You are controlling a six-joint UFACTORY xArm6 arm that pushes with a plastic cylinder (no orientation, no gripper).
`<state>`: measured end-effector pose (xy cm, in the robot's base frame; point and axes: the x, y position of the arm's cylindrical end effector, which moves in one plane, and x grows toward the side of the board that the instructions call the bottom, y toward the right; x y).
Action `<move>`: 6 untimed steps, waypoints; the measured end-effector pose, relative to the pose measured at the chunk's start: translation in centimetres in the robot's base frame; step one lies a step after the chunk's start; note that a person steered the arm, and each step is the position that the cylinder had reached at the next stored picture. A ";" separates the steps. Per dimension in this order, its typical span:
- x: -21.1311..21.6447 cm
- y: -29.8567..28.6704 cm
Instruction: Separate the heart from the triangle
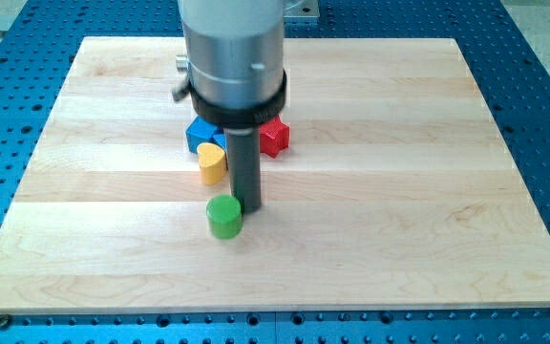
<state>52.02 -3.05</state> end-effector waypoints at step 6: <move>5.4 5.0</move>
<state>57.44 1.92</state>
